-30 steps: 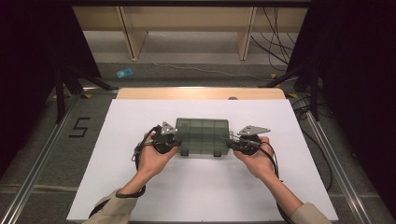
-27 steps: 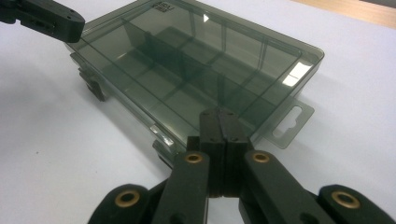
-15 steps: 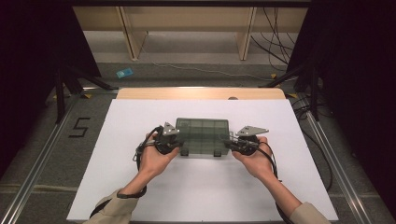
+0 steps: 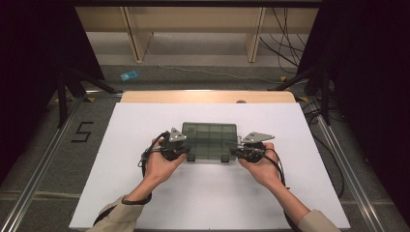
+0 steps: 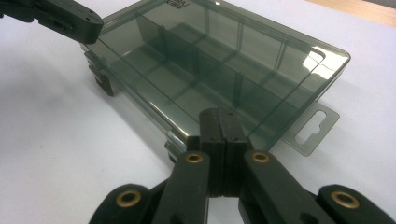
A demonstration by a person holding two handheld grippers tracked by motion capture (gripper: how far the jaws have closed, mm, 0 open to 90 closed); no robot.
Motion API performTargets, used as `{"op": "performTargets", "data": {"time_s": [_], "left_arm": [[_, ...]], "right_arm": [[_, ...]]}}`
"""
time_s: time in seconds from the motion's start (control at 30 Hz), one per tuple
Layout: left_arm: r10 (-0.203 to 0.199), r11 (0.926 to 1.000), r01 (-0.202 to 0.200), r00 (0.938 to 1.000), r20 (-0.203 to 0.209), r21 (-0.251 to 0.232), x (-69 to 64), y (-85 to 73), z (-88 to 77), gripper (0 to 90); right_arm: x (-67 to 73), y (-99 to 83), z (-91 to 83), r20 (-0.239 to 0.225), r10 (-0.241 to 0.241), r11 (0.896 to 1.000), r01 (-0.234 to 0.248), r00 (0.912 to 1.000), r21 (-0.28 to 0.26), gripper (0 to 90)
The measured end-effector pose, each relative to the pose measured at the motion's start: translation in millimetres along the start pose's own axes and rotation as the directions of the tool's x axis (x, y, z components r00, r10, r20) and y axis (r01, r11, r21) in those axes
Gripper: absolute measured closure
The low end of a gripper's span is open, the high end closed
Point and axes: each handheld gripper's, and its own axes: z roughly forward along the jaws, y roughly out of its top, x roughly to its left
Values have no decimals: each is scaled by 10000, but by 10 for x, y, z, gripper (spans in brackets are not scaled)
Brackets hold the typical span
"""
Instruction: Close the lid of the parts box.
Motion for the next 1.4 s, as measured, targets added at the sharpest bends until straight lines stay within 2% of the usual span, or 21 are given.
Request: {"op": "performTargets", "data": {"time_s": [0.03,0.07,0.1,0.13,0.2,0.27,0.3,0.33,0.37,0.4,0.43,0.5,0.53,0.6,0.7,0.73,0.83,0.93,1.0,1.27,1.4], "left_arm": [[0,10000,0,10000,-23,-46,-7,-3,0,900],[-22,9999,29,9990,452,-163,-11,-9,17,900],[-28,9998,41,9984,563,-219,-10,-15,21,899],[-2,9997,3,10000,48,-260,-5,-18,9,899],[1,9995,-2,10000,-32,-313,-4,-27,6,894],[8,9994,-13,9999,-155,-339,3,-33,-3,834],[20,9995,-8,9992,389,-317,4,-38,3,809],[-28,9992,25,10000,-81,-387,-3,-43,-16,775],[-50,9991,74,9984,562,-423,-13,-48,-15,738],[14,9989,-23,9998,-195,-468,-9,-55,-51,697],[-26,9984,35,9998,176,-568,-18,-55,-63,641],[-31,9965,-13,9986,-525,-832,-10,-52,-141,532],[-34,9955,3,9995,-324,-953,-13,-48,-174,479],[-87,9933,28,9987,-508,-1158,-14,-42,-254,361],[-194,9879,150,9994,-269,-1546,-9,-59,-341,199],[-141,9888,127,9999,-82,-1490,-8,-70,-376,156],[-99,9865,105,9999,41,-1633,7,-109,-465,117],[-168,9824,213,9995,255,-1857,6,-157,-530,85],[-138,9823,201,9993,347,-1862,11,-201,-576,65],[-88,9775,199,9985,532,-2101,49,-374,-743,57],[-110,9703,228,9987,500,-2410,84,-435,-827,58]], "right_arm": [[-3,-5,2,15,-19,10000,19,10000,-42,900],[-5,-7,2,5,12,10000,-11,10000,-66,900],[-8,-9,1,15,58,9999,-58,10000,-103,900],[-5,-13,3,-36,177,9997,-178,9998,-153,900],[-14,-19,-5,-46,115,9999,-116,9999,-119,900],[-15,-26,-13,-115,222,9997,-224,9997,-117,900],[-23,-29,-9,-115,157,9997,-159,9998,-194,893],[-28,-29,-15,-183,153,9998,-156,9997,-152,874],[-30,-29,-25,-197,129,9998,-131,9997,-131,849],[-27,-28,-39,-249,202,9997,-205,9995,-93,823],[-32,-32,-47,-192,131,9998,-134,9997,-175,795],[-33,-27,-87,-286,153,9994,-162,9995,-297,735],[-32,-21,-107,-324,141,9993,-153,9994,-350,704],[-34,-10,-150,-270,60,9974,-79,9996,-717,624],[-36,-6,-216,-357,38,9943,-75,9994,-1062,474],[-35,-9,-234,-461,27,9936,-79,9989,-1130,416],[-35,-29,-310,-278,-9,9900,-30,9996,-1409,301],[-42,-58,-372,-396,-39,9867,-26,9992,-1626,252],[-53,-82,-429,-244,-153,9848,108,9996,-1732,238],[-59,-186,-592,-360,-252,9806,176,9990,-1955,219],[-58,-220,-662,-468,-198,9750,89,9987,-2221,217]]}}
